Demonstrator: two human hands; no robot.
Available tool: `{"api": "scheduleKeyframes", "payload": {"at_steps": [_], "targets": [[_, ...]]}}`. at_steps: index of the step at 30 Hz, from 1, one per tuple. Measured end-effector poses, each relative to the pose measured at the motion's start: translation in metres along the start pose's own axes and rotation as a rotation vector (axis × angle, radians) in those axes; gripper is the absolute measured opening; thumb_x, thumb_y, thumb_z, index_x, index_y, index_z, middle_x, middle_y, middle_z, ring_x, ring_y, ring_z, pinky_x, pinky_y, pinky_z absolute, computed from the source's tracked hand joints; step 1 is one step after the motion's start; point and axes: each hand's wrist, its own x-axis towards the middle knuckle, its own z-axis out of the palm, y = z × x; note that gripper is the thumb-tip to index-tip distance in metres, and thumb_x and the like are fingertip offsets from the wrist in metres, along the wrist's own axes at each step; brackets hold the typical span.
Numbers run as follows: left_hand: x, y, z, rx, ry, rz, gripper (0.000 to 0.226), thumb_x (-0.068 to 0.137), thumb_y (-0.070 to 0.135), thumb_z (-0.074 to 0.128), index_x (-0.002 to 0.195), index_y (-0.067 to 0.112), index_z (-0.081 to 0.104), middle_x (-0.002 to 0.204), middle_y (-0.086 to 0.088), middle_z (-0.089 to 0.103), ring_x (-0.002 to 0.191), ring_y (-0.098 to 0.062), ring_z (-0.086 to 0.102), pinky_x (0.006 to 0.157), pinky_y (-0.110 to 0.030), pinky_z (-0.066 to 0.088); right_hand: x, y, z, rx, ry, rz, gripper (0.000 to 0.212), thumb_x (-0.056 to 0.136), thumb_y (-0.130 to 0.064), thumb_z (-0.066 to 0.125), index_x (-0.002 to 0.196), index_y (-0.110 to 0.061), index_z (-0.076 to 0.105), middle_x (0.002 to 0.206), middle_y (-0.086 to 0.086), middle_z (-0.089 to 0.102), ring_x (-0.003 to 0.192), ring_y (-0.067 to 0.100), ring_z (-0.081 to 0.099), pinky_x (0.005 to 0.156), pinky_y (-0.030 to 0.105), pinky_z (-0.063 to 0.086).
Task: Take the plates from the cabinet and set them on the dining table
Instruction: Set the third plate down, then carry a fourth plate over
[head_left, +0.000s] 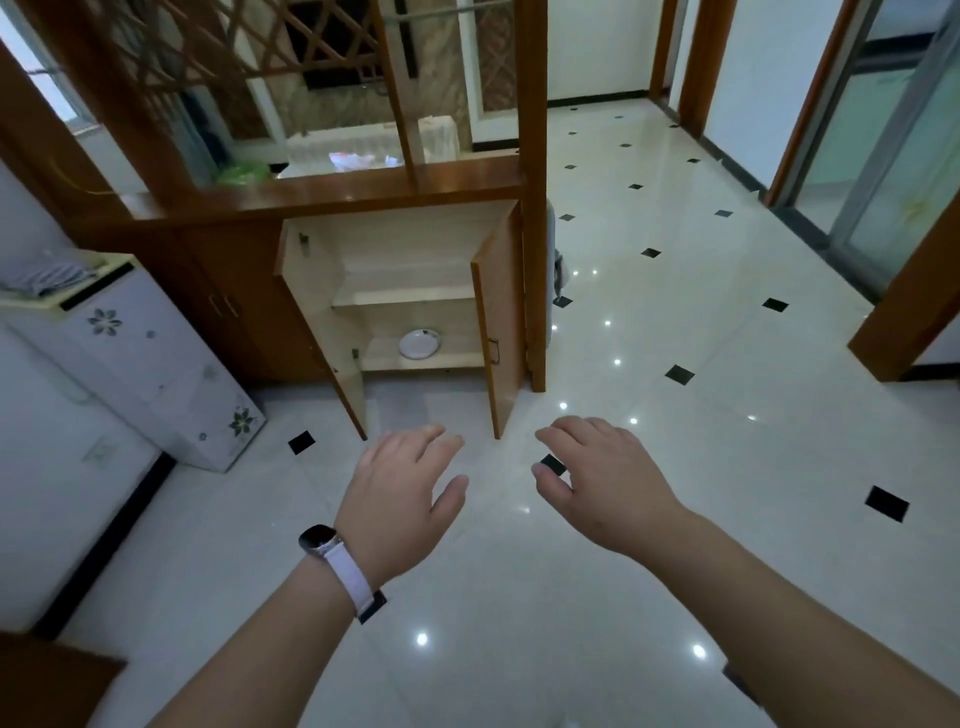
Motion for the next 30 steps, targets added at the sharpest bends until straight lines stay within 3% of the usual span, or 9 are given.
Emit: {"api": "scheduleKeyframes", "payload": {"at_steps": [5,16,30], "targets": [[0.026,-0.009,0.004,0.042,-0.002,-0.024,0.044,0.09,0.043,0.044,0.122,0.018,0.061,0.119,-0.004,0.065,0.105,-0.024,0.061,0.093,-0.04,0.046,0.036,0.015,-0.002,0.006,-0.024,-0.038,0.045,0.096,-0.047,0.038,0.13,-0.024,0.054,0.128,-0.006,0.057,0.116,0.017,0.051,0.097,0.035,0.04],[0.075,-0.066,0.03,0.026,0.046,-0.048,0.038,0.089,0.039,0.049,0.117,0.016,0.062,0.116,-0.005,0.063,0.104,-0.023,0.057,0.089,-0.036,0.045,0.124,0.017,0.021,0.007,-0.079,-0.094,0.045,0.097,-0.047,0.037,0.133,-0.025,0.051,0.131,-0.006,0.055,0.118,0.015,0.05,0.099,0.033,0.04],[0.188,-0.261,0.076,-0.053,0.04,-0.043,0.037,0.088,0.037,0.049,0.116,0.016,0.062,0.116,-0.006,0.065,0.102,-0.024,0.06,0.088,-0.038,0.048,0.326,-0.047,0.072,-0.092,-0.124,-0.063,0.049,0.099,-0.051,0.034,0.141,-0.029,0.044,0.144,-0.007,0.048,0.131,0.015,0.043,0.108,0.034,0.033]]}}
